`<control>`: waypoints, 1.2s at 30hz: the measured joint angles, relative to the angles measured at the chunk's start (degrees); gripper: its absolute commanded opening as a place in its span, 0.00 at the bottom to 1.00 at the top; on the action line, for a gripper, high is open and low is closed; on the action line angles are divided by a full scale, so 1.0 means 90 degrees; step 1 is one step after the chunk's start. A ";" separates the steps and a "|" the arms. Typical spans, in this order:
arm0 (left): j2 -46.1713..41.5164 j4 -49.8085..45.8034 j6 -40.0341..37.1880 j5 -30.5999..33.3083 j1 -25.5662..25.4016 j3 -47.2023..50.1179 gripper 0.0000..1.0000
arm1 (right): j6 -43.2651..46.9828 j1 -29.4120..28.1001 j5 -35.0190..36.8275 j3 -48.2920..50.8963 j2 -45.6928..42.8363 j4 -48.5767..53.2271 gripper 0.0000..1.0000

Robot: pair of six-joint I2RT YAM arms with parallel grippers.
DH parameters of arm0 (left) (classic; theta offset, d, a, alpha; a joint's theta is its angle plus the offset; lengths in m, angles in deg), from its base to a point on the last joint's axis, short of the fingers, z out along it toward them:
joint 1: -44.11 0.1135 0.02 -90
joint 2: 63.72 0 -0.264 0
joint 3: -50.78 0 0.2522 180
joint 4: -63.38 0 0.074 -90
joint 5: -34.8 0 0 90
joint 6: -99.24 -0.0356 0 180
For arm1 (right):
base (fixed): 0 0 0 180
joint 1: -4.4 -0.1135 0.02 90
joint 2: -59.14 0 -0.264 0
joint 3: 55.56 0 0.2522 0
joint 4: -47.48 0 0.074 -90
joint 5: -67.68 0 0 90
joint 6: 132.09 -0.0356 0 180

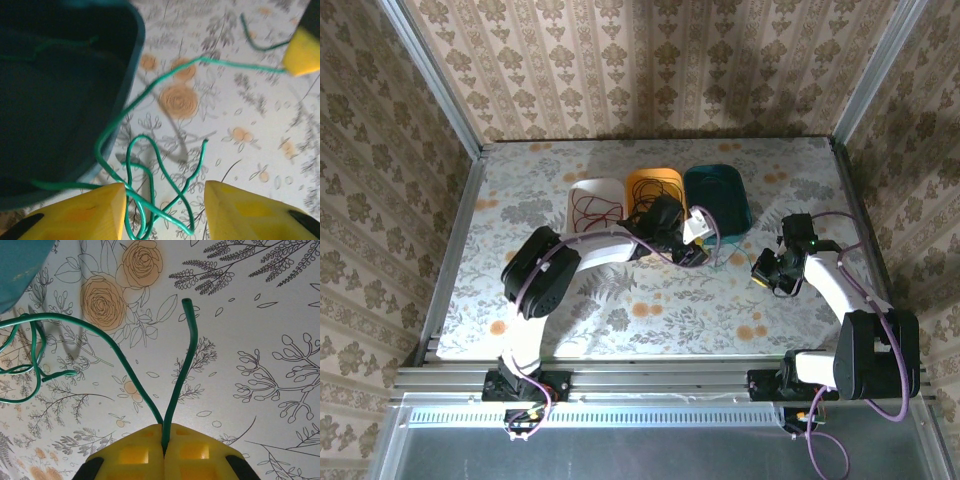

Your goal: Untangle the cables

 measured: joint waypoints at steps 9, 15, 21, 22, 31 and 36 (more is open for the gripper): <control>0.0075 0.0068 0.0182 0.0782 -0.0255 0.0107 0.00 | 0.0002 0.0000 0.0022 0.0000 0.0000 -0.0017 0.00; 0.0075 0.0119 0.0238 0.0874 -0.0243 0.0129 0.00 | -0.0022 0.0000 0.0092 0.0000 -0.0044 -0.0024 0.00; -0.0204 0.0444 0.0240 0.0580 -0.0138 0.0692 0.00 | -0.0117 0.0056 0.0367 0.0022 -0.0291 -0.0034 0.00; -0.0357 0.0449 0.0240 0.0437 -0.0068 0.0838 0.00 | -0.0148 0.0104 0.0403 0.0061 -0.0335 -0.0044 0.00; -0.2081 0.0471 0.0595 -0.1489 0.0925 0.1226 0.00 | -0.0624 0.1268 0.0328 0.0690 -0.0622 -0.0138 0.00; -0.2545 0.0491 0.0894 -0.2227 0.1326 0.1375 0.00 | -0.0860 0.1617 0.0192 0.0923 -0.0860 -0.0199 0.00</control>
